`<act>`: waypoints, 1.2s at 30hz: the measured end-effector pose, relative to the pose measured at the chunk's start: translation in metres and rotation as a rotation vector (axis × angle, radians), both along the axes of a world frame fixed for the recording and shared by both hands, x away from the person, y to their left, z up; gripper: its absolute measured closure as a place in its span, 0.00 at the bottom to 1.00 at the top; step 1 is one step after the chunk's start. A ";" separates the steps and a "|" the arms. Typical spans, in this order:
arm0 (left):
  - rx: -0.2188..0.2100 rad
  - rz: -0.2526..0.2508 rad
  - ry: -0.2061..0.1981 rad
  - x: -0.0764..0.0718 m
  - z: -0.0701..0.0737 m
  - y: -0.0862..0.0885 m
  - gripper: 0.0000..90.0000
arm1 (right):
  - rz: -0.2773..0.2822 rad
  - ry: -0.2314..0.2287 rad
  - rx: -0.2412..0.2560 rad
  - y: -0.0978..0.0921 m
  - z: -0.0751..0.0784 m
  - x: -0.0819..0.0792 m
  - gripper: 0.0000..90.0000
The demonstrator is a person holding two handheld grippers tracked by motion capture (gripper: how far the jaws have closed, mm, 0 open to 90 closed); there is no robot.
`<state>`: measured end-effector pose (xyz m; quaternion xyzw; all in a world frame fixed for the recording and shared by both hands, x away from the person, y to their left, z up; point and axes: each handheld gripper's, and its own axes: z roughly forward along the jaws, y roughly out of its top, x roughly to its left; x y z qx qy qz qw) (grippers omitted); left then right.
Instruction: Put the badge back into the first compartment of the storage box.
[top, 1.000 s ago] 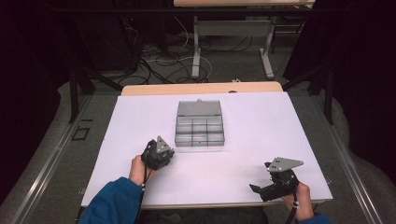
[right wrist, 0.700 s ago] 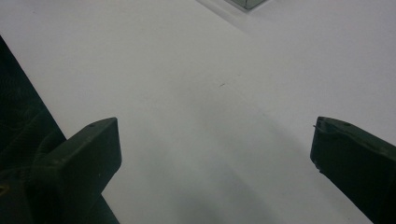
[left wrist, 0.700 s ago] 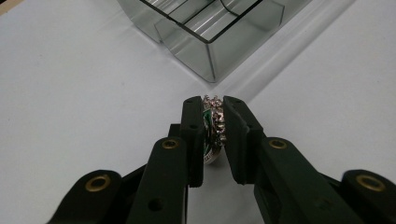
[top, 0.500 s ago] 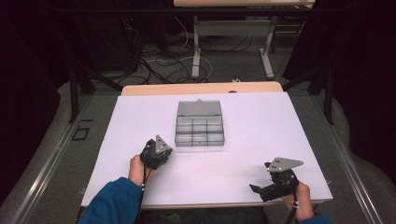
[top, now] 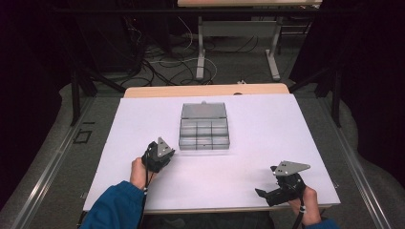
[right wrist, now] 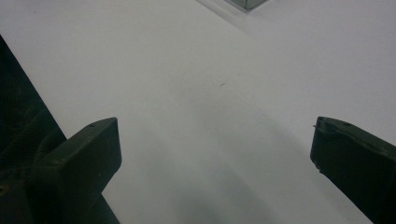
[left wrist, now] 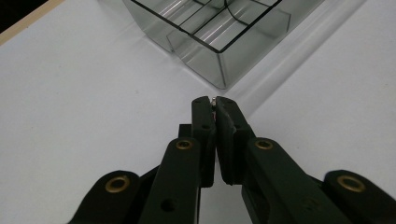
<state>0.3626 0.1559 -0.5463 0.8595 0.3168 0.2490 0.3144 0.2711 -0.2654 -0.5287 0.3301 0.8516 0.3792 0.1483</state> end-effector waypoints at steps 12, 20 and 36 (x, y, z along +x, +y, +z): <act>-0.013 -0.016 0.003 0.000 0.004 0.002 0.97 | -0.003 -0.014 0.017 0.000 -0.001 0.000 0.02; -0.016 -0.017 0.001 -0.001 0.006 0.002 0.97 | 0.006 -0.018 0.008 0.000 -0.001 0.001 0.02; -0.028 -0.021 -0.029 -0.006 0.016 0.004 0.97 | -0.001 -0.012 0.023 0.001 -0.001 -0.001 0.02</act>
